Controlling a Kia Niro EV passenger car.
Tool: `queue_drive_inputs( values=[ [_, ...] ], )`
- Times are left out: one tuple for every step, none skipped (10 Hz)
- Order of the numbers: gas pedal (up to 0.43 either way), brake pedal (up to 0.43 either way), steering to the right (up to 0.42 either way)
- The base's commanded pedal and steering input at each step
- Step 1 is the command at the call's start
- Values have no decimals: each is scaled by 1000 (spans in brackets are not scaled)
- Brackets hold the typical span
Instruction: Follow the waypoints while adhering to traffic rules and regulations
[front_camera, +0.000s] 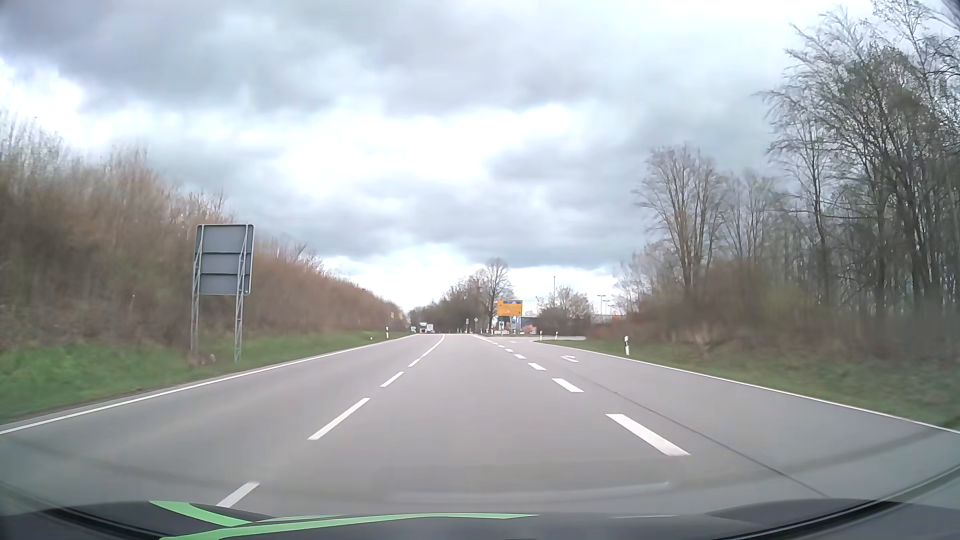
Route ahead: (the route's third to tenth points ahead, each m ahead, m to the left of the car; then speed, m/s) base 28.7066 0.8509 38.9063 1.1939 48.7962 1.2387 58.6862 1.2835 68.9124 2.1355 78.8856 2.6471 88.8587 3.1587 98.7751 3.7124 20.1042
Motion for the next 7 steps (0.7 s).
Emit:
queue_drive_inputs(
  values=[
    [197,0,-3],
    [197,0,-3],
    [197,0,-3],
    [197,0,-3],
    [209,0,-3],
    [209,0,-3],
    [209,0,-3]
  ],
)
